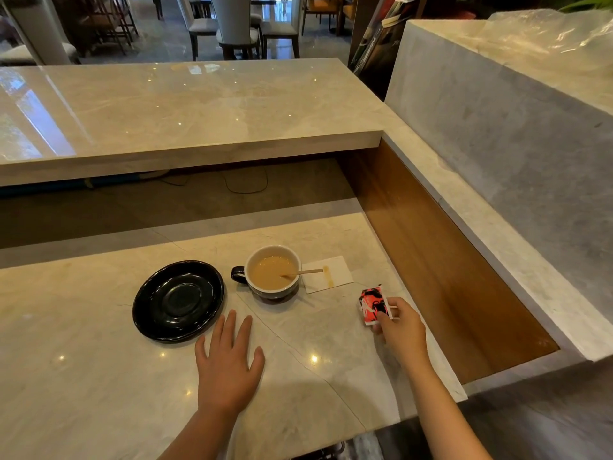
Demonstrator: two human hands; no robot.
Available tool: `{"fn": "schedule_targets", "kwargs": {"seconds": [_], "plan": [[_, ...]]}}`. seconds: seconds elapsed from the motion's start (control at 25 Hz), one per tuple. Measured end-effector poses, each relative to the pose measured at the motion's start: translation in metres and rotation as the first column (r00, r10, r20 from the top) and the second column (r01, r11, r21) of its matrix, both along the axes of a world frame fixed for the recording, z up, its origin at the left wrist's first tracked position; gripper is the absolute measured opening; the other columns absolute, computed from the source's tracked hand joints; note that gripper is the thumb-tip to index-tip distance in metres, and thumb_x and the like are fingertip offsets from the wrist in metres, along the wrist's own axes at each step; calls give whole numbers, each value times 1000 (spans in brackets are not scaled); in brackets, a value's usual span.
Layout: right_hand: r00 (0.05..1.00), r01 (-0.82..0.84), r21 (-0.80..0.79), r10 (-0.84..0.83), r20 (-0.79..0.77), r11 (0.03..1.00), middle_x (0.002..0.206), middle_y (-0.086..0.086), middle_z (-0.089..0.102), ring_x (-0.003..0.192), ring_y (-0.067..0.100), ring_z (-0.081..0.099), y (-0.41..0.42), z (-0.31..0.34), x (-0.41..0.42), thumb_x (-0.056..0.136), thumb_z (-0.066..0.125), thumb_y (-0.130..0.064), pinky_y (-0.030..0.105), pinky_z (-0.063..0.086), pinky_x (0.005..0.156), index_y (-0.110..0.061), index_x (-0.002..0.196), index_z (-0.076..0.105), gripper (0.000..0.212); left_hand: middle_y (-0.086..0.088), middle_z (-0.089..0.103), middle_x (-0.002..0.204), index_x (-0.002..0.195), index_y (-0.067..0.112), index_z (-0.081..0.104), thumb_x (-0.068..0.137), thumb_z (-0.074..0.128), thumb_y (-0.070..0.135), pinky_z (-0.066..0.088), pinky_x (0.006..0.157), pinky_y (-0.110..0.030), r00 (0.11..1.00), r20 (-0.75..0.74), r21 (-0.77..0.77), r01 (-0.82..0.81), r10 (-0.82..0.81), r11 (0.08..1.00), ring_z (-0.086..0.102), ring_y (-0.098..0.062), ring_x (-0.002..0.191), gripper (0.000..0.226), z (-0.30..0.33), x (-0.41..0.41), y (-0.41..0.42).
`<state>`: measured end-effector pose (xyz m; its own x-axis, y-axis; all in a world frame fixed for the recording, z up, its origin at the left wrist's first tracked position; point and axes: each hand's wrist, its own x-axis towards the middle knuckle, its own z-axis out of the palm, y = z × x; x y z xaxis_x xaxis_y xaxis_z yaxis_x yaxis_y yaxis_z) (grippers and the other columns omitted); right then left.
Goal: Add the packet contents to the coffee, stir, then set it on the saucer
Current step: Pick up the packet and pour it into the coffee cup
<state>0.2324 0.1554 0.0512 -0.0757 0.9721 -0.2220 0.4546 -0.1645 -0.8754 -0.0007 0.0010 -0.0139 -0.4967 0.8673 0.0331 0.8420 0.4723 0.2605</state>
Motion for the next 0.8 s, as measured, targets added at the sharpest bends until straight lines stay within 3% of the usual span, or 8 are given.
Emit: {"fn": "schedule_targets", "kwargs": {"seconds": [0.16,0.28,0.36,0.52,0.68,0.8], "plan": [[925,16,-121,-61,-376,993,87,11,70,65,17,65,7,37,-10,85,61,-1,21,49,49,-15,98,59,20,-5,15,154,143,25,27,82,13,56,-2,109,-49,1000,7,-14,-7,7,1000,4,-19,139,70,2,1,0],[887,-35,-55,6,-461,998,88,9,70,73,19,63,20,68,-23,82,64,-2,27,50,60,-7,103,58,22,-2,5,156,145,29,17,79,6,58,-8,108,-47,1000,7,-40,-15,15,999,-4,-17,139,73,4,1,0],[868,-91,-4,77,-490,996,90,9,70,76,20,65,27,84,-37,84,63,-2,26,53,58,-5,106,58,23,-1,1,156,146,30,13,78,4,59,-10,108,-47,1000,10,-57,-18,18,998,-8,-16,138,74,6,2,1],[891,-227,58,232,-392,972,90,9,70,73,19,70,41,98,-70,86,62,-5,24,54,53,-17,108,58,25,-3,9,155,145,28,21,80,11,57,-6,109,-48,1000,12,-37,-22,22,999,-1,-18,139,71,2,1,1],[903,-237,10,224,-366,971,86,12,70,58,13,67,52,92,-92,83,65,-1,20,52,47,-6,106,58,25,-8,28,150,139,24,36,84,27,52,0,106,-50,1000,5,-25,0,0,1000,17,-24,137,63,-1,0,-1],[944,-315,228,329,-26,921,94,7,65,66,15,65,57,85,-106,82,67,-4,23,54,51,-15,99,64,21,-10,34,147,137,23,40,83,32,50,3,105,-50,1000,-7,-22,11,-11,1000,24,-26,134,60,-1,-2,-1]]}}
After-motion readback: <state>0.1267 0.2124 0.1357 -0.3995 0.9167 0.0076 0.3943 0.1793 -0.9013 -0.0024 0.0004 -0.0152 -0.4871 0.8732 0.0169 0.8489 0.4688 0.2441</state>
